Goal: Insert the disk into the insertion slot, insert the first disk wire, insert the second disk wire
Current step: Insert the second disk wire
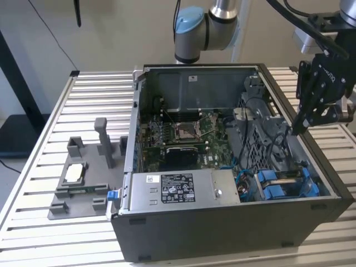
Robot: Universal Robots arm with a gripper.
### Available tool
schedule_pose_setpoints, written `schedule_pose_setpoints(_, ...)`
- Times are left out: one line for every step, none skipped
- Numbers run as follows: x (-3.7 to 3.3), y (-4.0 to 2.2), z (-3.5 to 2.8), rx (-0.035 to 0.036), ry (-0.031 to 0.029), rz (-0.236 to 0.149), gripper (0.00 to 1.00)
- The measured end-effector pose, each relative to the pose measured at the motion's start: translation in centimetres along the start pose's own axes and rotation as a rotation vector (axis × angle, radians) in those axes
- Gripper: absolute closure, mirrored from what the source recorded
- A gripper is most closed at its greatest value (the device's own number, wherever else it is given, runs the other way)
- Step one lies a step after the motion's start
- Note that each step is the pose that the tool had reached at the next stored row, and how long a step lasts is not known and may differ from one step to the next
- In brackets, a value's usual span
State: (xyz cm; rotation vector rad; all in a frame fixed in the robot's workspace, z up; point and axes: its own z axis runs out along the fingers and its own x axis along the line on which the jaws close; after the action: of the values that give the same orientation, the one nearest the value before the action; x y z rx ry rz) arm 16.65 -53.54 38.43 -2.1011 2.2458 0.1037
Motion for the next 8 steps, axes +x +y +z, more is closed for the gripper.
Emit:
schedule_pose_setpoints(-0.02,0.18,-0.04,-0.0003,-0.0001,0.0,0.84)
schedule_pose_setpoints(-0.03,0.32,-0.13,-0.0008,0.0014,0.0,0.84)
schedule_pose_setpoints(-0.06,0.44,-0.18,-0.0009,0.0059,0.0,0.84)
schedule_pose_setpoints(-0.07,0.6,-0.21,-0.0007,0.0133,-0.002,0.84)
schedule_pose_setpoints(-0.09,0.76,-0.24,-0.0004,0.0217,-0.004,0.84)
schedule_pose_setpoints(-0.1,0.95,-0.27,-0.0002,0.0308,-0.007,0.84)
schedule_pose_setpoints(-0.12,1.09,-0.28,-0.0003,0.0385,-0.01,0.84)
schedule_pose_setpoints(-0.13,1.23,-0.29,-0.0005,0.0469,-0.012,0.84)
